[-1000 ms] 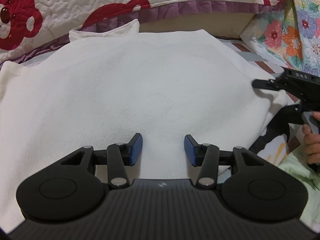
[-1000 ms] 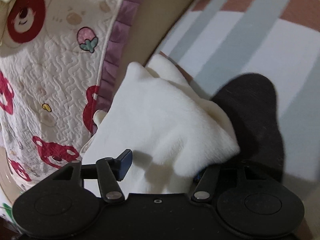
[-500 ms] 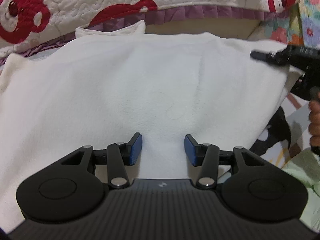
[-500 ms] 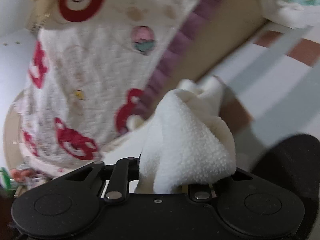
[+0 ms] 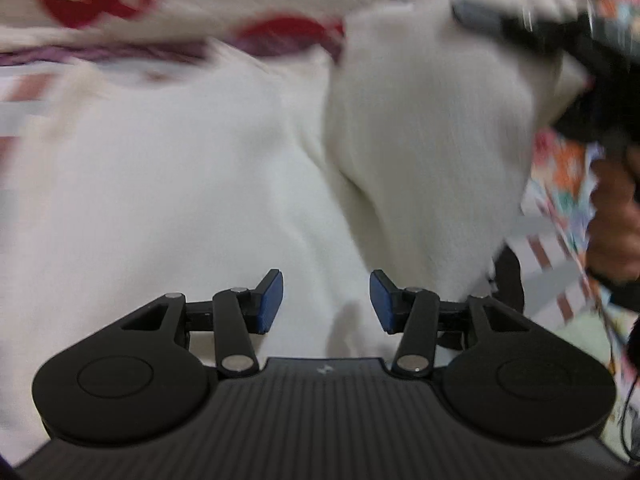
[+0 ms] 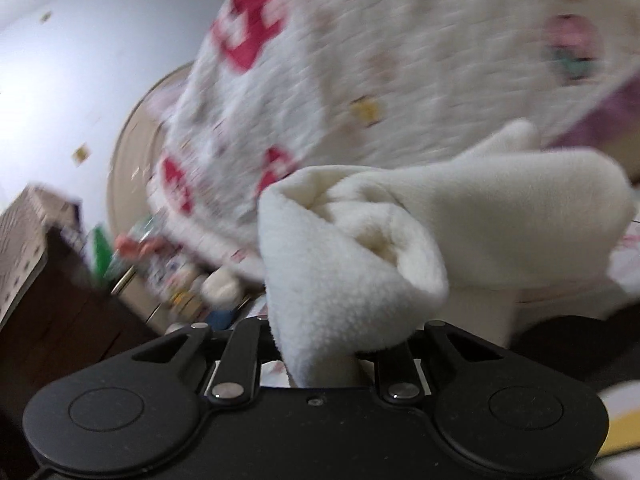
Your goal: Fold clothes
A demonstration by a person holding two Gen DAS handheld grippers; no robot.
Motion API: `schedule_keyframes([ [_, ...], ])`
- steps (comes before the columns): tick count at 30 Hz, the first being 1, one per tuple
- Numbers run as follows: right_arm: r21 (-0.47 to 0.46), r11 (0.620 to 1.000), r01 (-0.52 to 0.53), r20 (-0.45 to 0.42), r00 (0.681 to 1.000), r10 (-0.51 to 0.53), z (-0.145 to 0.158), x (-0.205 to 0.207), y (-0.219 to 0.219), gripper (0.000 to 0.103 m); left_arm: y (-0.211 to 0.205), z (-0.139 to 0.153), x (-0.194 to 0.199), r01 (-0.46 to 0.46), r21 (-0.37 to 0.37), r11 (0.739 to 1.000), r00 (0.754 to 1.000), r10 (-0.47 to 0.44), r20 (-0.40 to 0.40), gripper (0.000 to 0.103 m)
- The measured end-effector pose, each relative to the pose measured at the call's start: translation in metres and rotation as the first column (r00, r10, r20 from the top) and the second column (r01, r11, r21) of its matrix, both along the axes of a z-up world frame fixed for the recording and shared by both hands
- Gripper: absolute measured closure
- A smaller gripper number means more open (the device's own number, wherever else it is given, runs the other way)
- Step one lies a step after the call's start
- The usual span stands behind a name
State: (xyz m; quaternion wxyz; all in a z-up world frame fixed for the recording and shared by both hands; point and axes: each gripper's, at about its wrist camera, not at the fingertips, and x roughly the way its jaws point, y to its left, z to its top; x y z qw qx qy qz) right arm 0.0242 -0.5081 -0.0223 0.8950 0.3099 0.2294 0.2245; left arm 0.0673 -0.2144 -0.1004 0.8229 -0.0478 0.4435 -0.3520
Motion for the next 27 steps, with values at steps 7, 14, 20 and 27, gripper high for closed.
schedule_keyframes([
  [7,-0.206,0.955,-0.216,-0.122,0.973,0.194,-0.033,0.043,0.095,0.08,0.087,-0.031,0.021,-0.228,0.015,0.974,0.972,0.229,-0.062,0.059],
  [14,-0.39,0.867,-0.31,-0.215,0.946,0.242,-0.082,0.039,0.149,0.08,0.092,-0.03,0.021,-0.233,-0.006,0.972,0.972,0.233,-0.025,0.058],
  [20,-0.449,0.842,-0.298,-0.195,0.953,0.232,-0.072,0.037,0.157,0.08,0.112,-0.033,0.035,-0.271,-0.106,0.957,0.959,0.26,-0.11,0.058],
  [27,-0.534,0.806,-0.255,-0.131,0.967,0.219,-0.073,0.03,0.166,0.079,0.129,-0.023,0.035,-0.294,-0.167,0.941,0.956,0.293,-0.033,0.06],
])
